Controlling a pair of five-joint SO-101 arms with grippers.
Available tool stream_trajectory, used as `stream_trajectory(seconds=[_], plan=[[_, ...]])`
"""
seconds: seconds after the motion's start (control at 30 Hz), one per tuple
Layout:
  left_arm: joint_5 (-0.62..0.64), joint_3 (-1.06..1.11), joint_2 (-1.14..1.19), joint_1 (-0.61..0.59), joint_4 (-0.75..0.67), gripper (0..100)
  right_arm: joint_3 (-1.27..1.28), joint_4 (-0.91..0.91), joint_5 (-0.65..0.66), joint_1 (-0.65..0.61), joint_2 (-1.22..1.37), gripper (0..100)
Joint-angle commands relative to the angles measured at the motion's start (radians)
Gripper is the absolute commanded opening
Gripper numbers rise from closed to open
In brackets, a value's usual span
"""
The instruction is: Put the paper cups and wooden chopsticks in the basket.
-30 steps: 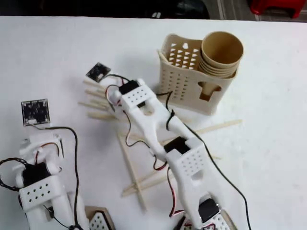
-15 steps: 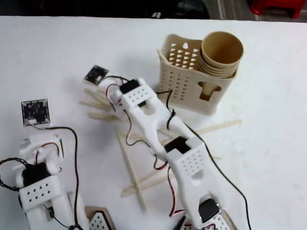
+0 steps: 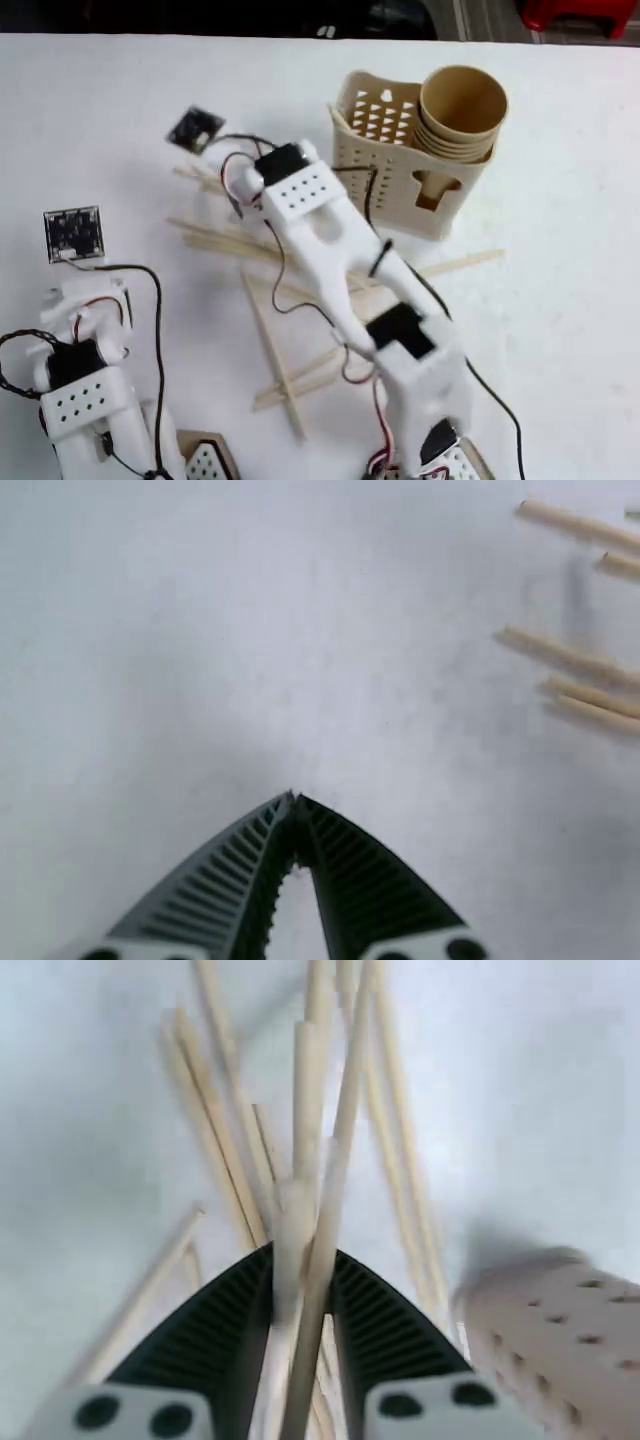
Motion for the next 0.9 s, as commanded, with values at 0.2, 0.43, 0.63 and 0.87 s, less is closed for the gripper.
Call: stream_trajectory(seconds=[0.2,0.43,0.63,0.87], plan=[[0.003,-0.008,-0.025,0.001,-0.026,3,-0.006,0.002,-0.158,-0.012,-0.358,1.7],[0.003,-0.008,-0.025,0.001,-0.026,3,-0.006,-0.010,-0.258,-0.007,-0.512,1.7],[0.003,-0.008,-0.025,0.001,-0.025,3,-0.003,-0.113,-0.321,0.036,-0.639,1.7],[0.003,-0.008,-0.025,-0.001,-0.023,3,0.014,-0.329,-0.414,0.196,-0.667,1.7]])
